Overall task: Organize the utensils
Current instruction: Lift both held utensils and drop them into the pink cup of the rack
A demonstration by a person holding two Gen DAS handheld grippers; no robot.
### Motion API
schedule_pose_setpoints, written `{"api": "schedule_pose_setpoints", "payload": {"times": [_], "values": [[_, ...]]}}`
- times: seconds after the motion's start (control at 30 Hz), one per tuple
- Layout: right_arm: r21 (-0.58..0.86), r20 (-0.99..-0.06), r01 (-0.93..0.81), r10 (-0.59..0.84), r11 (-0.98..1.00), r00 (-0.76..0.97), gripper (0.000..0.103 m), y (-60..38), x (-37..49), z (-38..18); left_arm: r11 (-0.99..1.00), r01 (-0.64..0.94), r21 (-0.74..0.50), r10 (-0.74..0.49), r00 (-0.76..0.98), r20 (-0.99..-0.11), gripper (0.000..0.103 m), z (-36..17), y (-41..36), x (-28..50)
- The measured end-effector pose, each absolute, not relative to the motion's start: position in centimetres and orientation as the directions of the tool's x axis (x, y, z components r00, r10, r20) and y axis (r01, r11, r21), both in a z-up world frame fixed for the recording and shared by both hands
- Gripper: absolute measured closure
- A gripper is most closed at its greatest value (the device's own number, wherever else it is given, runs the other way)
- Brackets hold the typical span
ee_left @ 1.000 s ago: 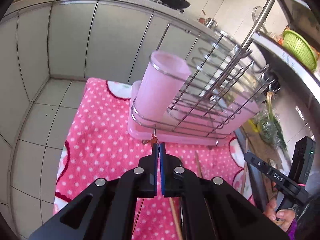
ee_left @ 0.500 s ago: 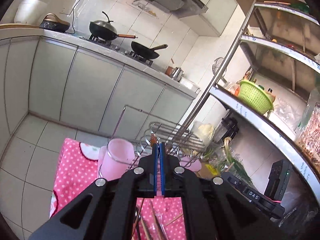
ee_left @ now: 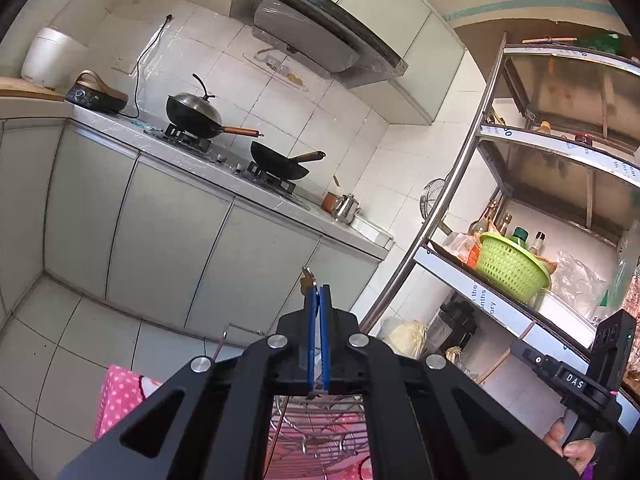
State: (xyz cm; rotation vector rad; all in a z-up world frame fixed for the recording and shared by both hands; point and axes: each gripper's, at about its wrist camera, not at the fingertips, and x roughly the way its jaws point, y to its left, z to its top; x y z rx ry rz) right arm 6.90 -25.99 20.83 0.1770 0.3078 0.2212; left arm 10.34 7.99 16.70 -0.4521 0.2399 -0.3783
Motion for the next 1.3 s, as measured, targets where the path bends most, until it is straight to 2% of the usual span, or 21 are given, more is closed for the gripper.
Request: {"api": "schedule_pose_setpoints", "payload": {"times": [0.23,0.4,0.5,0.7,0.8,0.97,1.0,1.03,1.07,1.1,1.17,1.3], "values": [[0.147,-0.317,-0.144,0.185,0.979,0.93,0.098,-25.9,10.5,20.7,0.829,0.313,-0.464,-0.397,0.913,-0.094,0.102,15.4,7.9,13.7],[0.149,-0.4,-0.136,0.186,0.979,0.898,0.098,-25.8,13.2,17.7,0.82,0.301,-0.486,-0.398,0.911,-0.108,0.102,12.8,8.1,15.9],[0.172,-0.464,-0.132,0.199,0.976,0.863,0.098,-26.0,14.8,15.4,0.827,0.285,-0.484,-0.394,0.908,-0.14,0.102,10.7,8.1,16.7],[0.228,-0.568,-0.124,0.235,0.966,0.789,0.097,-26.5,17.2,11.4,0.847,0.218,-0.485,-0.382,0.884,-0.271,0.101,6.7,8.2,17.5],[0.239,-0.595,-0.123,0.246,0.963,0.765,0.097,-26.3,17.9,10.2,0.842,0.185,-0.506,-0.386,0.863,-0.325,0.101,5.0,8.5,17.8],[0.224,-0.609,-0.117,0.233,0.967,0.758,0.097,-25.8,18.3,9.8,0.855,0.169,-0.49,-0.375,0.854,-0.36,0.099,4.6,8.3,17.2],[0.224,-0.615,-0.117,0.233,0.968,0.753,0.096,-25.7,18.4,9.8,0.862,0.164,-0.48,-0.369,0.852,-0.371,0.098,4.6,8.2,17.2],[0.223,-0.618,-0.119,0.235,0.967,0.75,0.094,-25.7,18.5,9.7,0.866,0.163,-0.473,-0.366,0.851,-0.376,0.092,4.8,8.1,17.2],[0.222,-0.62,-0.119,0.234,0.968,0.749,0.086,-25.7,18.6,9.9,0.869,0.16,-0.468,-0.361,0.852,-0.38,0.083,4.9,8.1,17.1],[0.22,-0.62,-0.119,0.232,0.968,0.749,0.075,-25.7,18.5,10.0,0.871,0.155,-0.466,-0.356,0.854,-0.38,0.08,5.2,8.1,17.0],[0.214,-0.613,-0.12,0.229,0.969,0.756,0.066,-25.8,18.2,10.4,0.871,0.15,-0.468,-0.35,0.858,-0.377,0.072,5.7,8.5,16.7],[0.191,-0.599,-0.121,0.214,0.974,0.772,0.065,-25.8,17.0,11.3,0.878,0.143,-0.456,-0.331,0.87,-0.366,0.071,7.0,9.0,16.0]]}}
